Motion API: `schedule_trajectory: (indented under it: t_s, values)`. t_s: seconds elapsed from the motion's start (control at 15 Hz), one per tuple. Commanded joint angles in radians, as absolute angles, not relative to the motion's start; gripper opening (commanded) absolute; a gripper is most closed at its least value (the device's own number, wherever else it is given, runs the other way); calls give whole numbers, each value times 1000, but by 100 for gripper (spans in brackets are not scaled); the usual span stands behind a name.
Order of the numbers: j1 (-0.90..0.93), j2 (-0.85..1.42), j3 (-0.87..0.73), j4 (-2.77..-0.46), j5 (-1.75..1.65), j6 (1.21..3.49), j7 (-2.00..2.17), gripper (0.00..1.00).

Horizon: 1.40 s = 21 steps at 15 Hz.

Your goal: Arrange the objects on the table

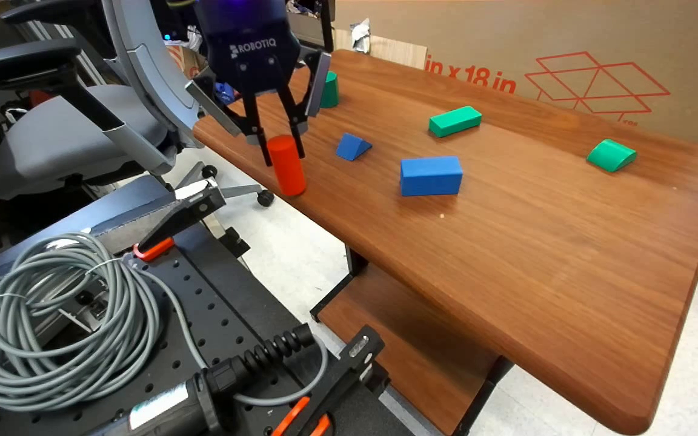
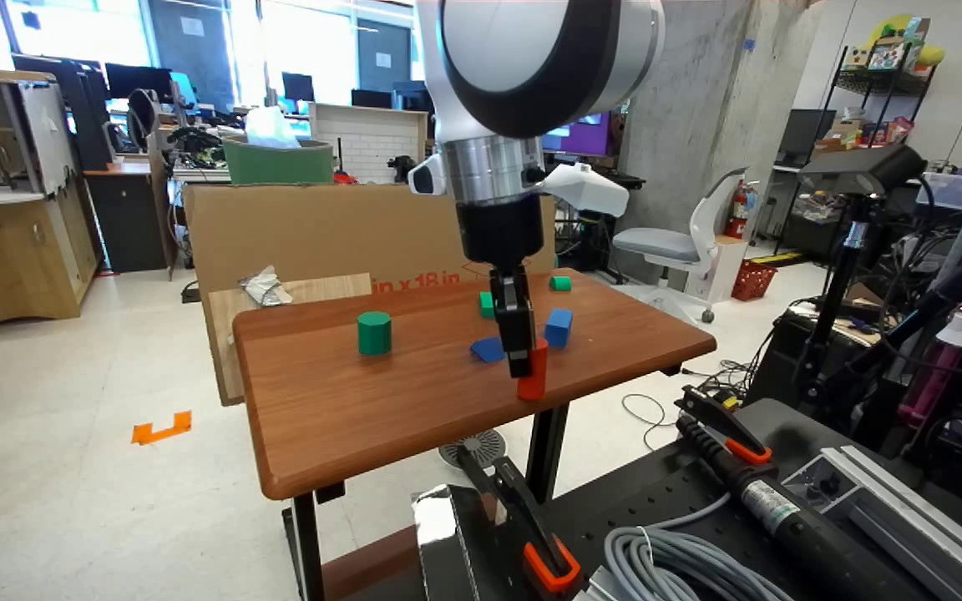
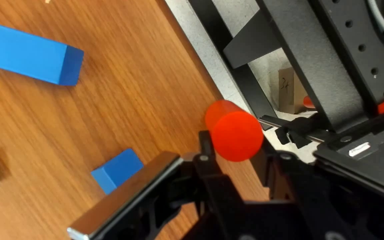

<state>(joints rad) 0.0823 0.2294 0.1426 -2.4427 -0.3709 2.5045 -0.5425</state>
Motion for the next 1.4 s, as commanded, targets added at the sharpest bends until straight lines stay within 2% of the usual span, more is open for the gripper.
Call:
schedule_trajectory:
  t_s: [0.0,1.33]
  values:
    - [96,244,131,-2444,-435,2549,-524,8]
    - [92,277,124,-2385,-432,2578,-503,8]
